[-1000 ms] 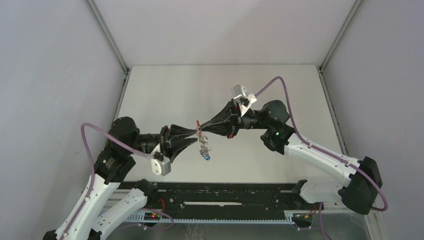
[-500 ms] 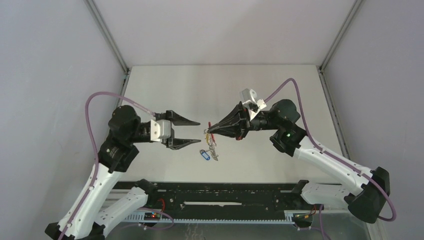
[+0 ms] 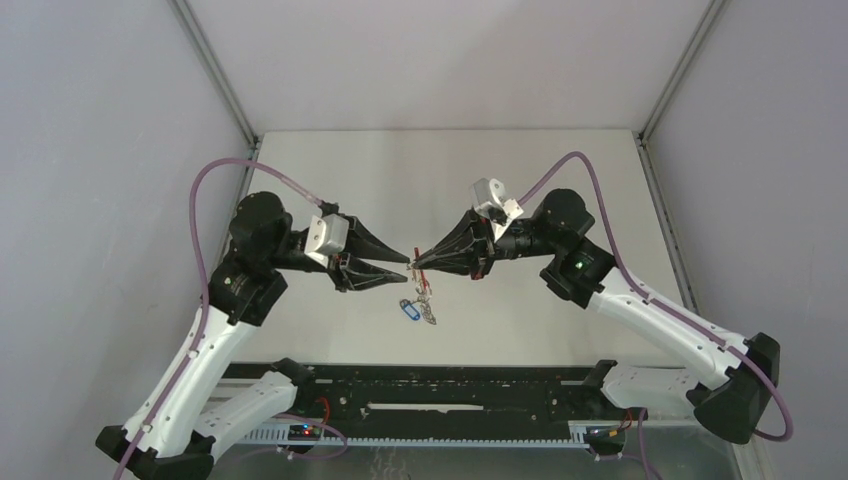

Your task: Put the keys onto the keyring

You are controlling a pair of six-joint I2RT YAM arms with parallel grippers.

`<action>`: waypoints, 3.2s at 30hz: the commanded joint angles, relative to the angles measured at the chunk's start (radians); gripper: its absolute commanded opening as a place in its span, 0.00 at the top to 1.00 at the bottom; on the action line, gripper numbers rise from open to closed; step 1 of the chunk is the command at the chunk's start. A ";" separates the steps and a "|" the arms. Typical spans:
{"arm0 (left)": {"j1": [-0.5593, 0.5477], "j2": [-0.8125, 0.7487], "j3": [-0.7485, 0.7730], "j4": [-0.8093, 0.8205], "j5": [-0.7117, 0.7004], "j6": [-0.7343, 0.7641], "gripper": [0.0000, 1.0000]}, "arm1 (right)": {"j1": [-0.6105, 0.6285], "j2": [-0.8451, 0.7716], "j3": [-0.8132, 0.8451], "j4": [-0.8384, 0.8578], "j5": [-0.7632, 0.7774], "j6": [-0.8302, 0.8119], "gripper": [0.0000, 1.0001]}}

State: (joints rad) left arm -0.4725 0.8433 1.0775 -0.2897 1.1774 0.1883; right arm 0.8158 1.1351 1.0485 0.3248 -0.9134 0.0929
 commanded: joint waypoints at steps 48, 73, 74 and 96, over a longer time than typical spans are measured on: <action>-0.102 0.181 0.379 -0.726 -0.333 0.552 1.00 | 0.127 0.308 0.704 -1.133 0.305 -0.633 0.57; -0.128 0.192 0.407 -0.710 -0.371 0.512 1.00 | 0.145 0.250 0.573 -0.928 0.280 -0.561 0.76; -0.129 0.192 0.406 -0.710 -0.371 0.511 1.00 | 0.145 0.251 0.573 -0.922 0.282 -0.559 0.76; -0.120 0.115 0.383 -0.646 -0.394 0.517 0.52 | 0.046 -0.024 0.121 -0.123 0.258 -0.123 1.00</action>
State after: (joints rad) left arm -0.5915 0.9936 1.4425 -0.9810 0.7841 0.6903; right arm 0.8799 1.2293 1.2514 -0.2440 -0.6243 -0.2344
